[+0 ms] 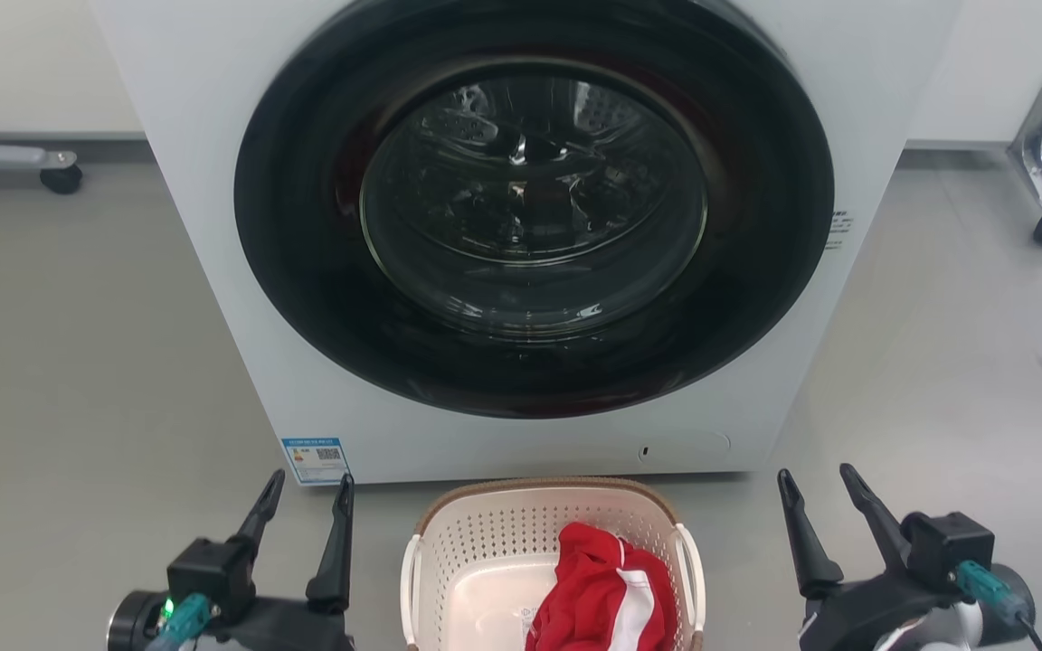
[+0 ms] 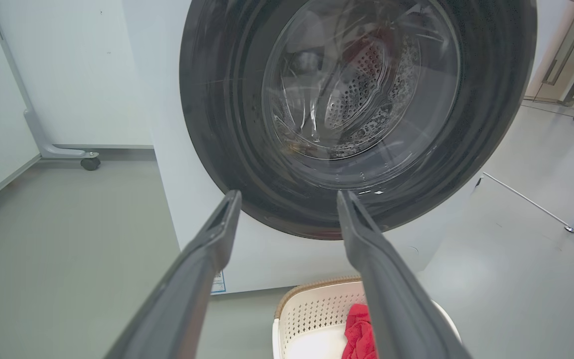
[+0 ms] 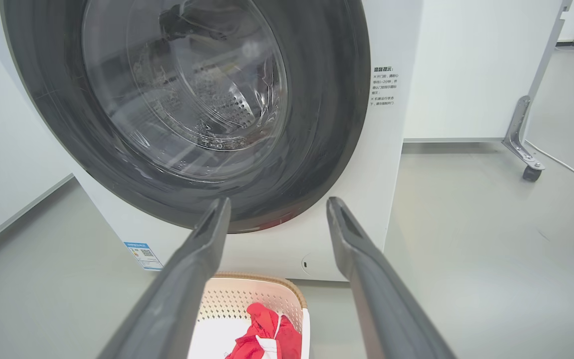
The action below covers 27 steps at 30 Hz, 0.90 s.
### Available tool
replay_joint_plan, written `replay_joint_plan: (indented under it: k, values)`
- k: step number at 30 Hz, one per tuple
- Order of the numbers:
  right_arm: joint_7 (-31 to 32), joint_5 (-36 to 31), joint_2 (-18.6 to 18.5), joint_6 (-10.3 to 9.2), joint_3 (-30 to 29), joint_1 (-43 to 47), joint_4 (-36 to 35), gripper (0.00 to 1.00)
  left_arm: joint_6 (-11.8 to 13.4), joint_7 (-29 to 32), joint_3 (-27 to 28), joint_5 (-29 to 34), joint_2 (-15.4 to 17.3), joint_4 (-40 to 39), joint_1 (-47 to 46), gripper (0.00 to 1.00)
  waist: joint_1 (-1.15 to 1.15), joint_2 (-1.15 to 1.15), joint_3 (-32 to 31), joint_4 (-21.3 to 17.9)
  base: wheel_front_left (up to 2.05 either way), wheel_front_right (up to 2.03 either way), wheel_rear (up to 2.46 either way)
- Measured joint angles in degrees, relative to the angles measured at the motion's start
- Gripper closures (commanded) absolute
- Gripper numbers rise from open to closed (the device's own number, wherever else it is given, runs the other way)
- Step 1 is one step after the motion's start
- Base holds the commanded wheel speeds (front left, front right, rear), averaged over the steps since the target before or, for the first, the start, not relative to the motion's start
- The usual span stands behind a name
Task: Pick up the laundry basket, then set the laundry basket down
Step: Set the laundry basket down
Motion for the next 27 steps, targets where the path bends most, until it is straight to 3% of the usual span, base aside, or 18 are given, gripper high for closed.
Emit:
replay_joint_plan:
  k: [9,27]
  values:
    - [0.0,-1.0,-1.5,-2.70,-1.3,7.5,-5.8,0.00,1.9,0.0,0.7,1.4,1.3,-7.6,8.2,0.00,0.00,0.00,-3.3,-0.1,0.00,0.00,0.00]
    - [0.0,-2.1,-3.3,-4.74,-2.8,16.0,-12.4,0.00,3.5,1.3,1.9,1.5,2.0,-14.3,16.3,0.00,0.01,0.01,-4.7,-0.1,0.00,0.00,0.00]
